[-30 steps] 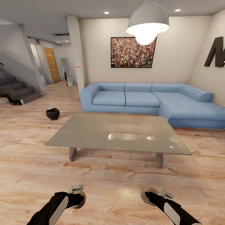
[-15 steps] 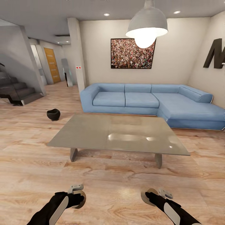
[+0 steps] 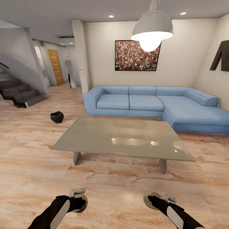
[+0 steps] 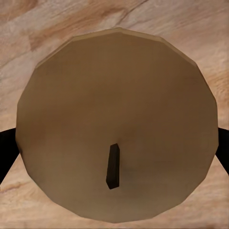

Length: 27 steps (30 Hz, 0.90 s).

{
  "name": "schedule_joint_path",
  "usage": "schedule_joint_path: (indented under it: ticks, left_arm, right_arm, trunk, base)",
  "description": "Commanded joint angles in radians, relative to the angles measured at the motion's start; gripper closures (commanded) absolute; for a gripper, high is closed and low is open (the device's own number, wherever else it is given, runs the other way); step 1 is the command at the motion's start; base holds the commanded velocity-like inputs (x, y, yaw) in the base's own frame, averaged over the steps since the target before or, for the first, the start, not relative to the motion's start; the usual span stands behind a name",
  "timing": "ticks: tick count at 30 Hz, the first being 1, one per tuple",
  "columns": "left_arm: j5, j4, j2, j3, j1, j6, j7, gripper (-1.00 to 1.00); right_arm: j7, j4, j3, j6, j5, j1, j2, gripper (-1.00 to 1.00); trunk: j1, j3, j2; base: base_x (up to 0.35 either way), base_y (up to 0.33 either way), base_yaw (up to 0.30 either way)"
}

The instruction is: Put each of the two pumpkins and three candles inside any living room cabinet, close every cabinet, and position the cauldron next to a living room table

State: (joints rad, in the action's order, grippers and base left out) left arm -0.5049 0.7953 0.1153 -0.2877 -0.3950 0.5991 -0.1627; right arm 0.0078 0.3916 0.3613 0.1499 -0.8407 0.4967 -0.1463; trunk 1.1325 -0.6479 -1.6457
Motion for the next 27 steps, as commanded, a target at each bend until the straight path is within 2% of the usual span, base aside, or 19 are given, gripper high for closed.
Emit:
schedule_joint_path:
  ticks: [1, 2, 5, 9, 12, 14, 18, 22, 27]
  left_arm:
    - [-0.009, 0.001, 0.001, -0.005, -0.001, 0.005, -0.011, 1.00]
    - [-0.009, 0.000, -0.017, -0.006, -0.001, 0.013, -0.020, 1.00]
    - [-0.010, -0.001, -0.035, -0.007, -0.001, 0.023, -0.025, 1.00]
    - [-0.011, -0.001, -0.038, -0.007, -0.004, 0.085, -0.026, 1.00]
    - [-0.009, -0.001, -0.039, -0.007, -0.007, 0.135, -0.028, 1.00]
    - [-0.009, -0.001, -0.039, -0.007, -0.008, 0.145, -0.030, 1.00]
    - [-0.010, -0.001, -0.039, -0.007, -0.008, 0.150, -0.030, 1.00]
    - [-0.010, 0.000, -0.037, -0.007, -0.008, 0.151, -0.033, 1.00]
    - [-0.013, -0.001, -0.039, -0.005, -0.008, 0.151, -0.159, 1.00]
  right_arm:
    - [0.000, 0.001, 0.004, 0.004, -0.004, 0.000, -0.001, 1.00]
    - [-0.002, 0.001, 0.004, 0.008, -0.005, 0.000, -0.002, 1.00]
    - [-0.008, 0.001, 0.004, 0.011, -0.006, 0.000, -0.002, 1.00]
    - [-0.027, -0.002, 0.003, 0.029, -0.007, 0.000, -0.003, 1.00]
    - [-0.070, -0.030, 0.001, 0.097, -0.012, 0.000, 0.001, 1.00]
    - [-0.105, -0.044, 0.001, 0.129, -0.013, 0.000, 0.002, 1.00]
    - [-0.177, -0.053, 0.002, 0.144, -0.010, 0.000, 0.002, 1.00]
    - [-0.210, -0.054, 0.002, 0.146, -0.010, 0.000, 0.002, 1.00]
    - [-0.217, -0.054, 0.002, 0.146, -0.009, 0.000, 0.002, 1.00]
  trunk:
    - [-0.004, 0.002, 0.007]
    - [-0.008, 0.005, 0.014]
    - [-0.019, 0.015, 0.035]
    - [-0.035, 0.027, 0.063]
    - [-0.046, 0.037, 0.084]
    - [-0.054, 0.043, 0.098]
    - [-0.069, 0.056, 0.126]
    - [-0.085, 0.068, 0.154]
    - [-0.104, 0.084, 0.189]
  base:
    - [0.000, 0.000, 0.120]
    - [0.000, 0.000, 0.131]
    - [0.000, 0.000, 0.138]
    - [0.000, 0.000, 0.145]
    - [0.000, 0.000, 0.148]
    - [0.000, 0.000, 0.148]
    - [0.000, 0.000, 0.148]
    - [0.000, 0.000, 0.148]
    - [0.000, 0.000, 0.148]
